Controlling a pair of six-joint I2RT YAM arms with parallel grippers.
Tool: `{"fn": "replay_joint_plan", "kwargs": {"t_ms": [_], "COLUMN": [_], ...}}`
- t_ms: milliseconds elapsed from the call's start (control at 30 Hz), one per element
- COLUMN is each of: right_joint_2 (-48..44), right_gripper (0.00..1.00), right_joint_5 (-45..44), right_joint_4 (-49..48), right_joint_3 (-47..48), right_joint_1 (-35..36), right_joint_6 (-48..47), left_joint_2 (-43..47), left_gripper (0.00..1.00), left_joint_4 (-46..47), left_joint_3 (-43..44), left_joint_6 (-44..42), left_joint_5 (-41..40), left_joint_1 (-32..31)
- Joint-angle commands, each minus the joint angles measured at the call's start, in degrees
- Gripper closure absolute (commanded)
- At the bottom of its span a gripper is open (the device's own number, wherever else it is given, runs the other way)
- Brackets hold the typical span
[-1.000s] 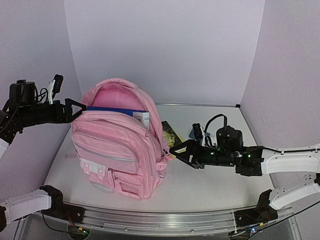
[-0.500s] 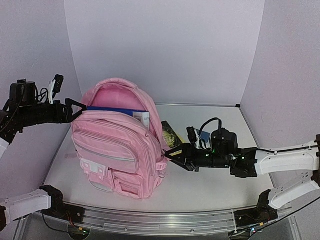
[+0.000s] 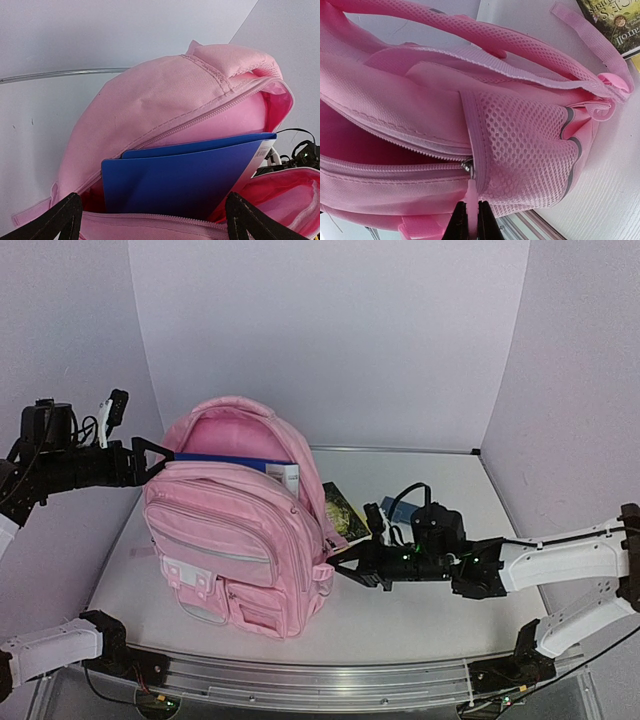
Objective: Pack the student bag
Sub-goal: Zip the student bag at the center of the board.
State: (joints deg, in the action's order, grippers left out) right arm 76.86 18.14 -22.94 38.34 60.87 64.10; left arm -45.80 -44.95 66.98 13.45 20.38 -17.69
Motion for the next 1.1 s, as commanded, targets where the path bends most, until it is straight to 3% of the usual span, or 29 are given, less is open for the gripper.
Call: {"fn": "replay_joint_plan", "kwargs": {"t_ms": [0, 333, 633, 933, 1067], "right_joint_2": [-0.8, -4.7, 0.8, 8.8, 11.1], "right_gripper": [1.0, 1.0, 1.0, 1.0, 1.0], "right_joint_5": [0.6, -4.6, -8.6, -9.5, -12.1], "right_joint_4": [-2.0, 4.4, 6.6, 7.4, 11.5], "right_joint_3": [3.7, 17.0, 29.6, 41.1, 45.8], "right_joint_1": [0.5, 0.5, 0.5, 0.5, 0.1], "right_joint_6": [0.2, -5.2, -12.7, -19.1, -23.2], "left_joint_2": [0.2, -1.2, -4.5, -9.0, -10.8], "left_gripper": [0.0, 0.0, 0.0, 0.01, 0.12], "left_joint_4": [-0.6, -0.8, 0.9, 5.4, 7.6], "left_joint_3": [0.4, 2.8, 6.6, 8.2, 7.7], "left_joint_6": [-1.3, -2.8, -5.8, -9.6, -10.0], "left_joint_5": [0.1, -1.6, -2.6, 7.4, 15.7], "left_joint_1": [-0.1, -0.1, -0.1, -0.1, -0.1]}}
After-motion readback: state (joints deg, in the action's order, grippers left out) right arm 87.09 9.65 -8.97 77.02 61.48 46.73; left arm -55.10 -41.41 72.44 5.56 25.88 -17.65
